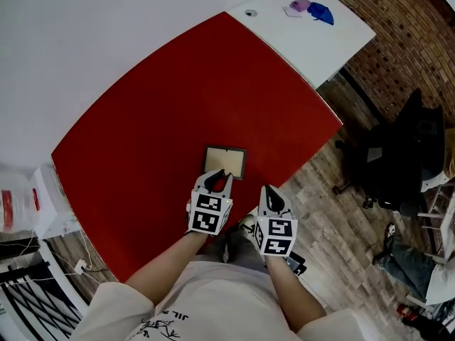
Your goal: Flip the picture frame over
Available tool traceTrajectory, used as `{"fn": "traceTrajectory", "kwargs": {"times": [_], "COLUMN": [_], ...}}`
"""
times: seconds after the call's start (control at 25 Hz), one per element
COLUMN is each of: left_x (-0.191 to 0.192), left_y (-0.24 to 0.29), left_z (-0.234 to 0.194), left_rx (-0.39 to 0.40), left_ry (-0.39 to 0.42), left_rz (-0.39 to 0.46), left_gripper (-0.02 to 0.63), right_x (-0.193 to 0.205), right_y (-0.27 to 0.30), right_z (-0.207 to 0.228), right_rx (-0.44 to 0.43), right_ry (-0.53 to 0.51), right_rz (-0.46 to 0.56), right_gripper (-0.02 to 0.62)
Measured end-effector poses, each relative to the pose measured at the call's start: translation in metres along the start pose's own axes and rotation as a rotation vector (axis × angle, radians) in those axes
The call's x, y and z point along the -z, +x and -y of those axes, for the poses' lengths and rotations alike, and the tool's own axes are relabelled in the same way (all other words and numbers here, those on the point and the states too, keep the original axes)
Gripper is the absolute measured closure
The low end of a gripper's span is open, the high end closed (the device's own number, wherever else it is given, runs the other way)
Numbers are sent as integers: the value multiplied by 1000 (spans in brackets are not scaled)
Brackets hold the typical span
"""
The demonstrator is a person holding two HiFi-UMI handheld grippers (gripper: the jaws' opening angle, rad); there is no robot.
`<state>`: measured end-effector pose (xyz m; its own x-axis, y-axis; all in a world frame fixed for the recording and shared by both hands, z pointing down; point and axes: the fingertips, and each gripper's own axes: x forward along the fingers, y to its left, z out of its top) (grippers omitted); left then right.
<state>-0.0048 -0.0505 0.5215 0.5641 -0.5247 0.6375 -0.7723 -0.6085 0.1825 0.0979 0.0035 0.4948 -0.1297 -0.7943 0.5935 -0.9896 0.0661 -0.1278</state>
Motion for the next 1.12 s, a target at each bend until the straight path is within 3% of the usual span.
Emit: {"fn": "traceTrajectory", "kwargs": {"times": [0.36,0.8,1.12], "left_x": [29,54,63], "left_y": [72,117,131], "left_z": [19,15,13], "left_rx": [32,-153,-215], "left_ry": [-39,-116,-156], "left_rz": [-149,-252,-295], "left_gripper": [491,489,498], "right_x": [23,44,49], "right_y": [26,40,42], "right_z": [7,26,40], "right_rx": [-12,-20,-35], "right_ry": [15,50,47], "right_rz": [-48,-94,-105], "right_gripper": [591,591,591]}}
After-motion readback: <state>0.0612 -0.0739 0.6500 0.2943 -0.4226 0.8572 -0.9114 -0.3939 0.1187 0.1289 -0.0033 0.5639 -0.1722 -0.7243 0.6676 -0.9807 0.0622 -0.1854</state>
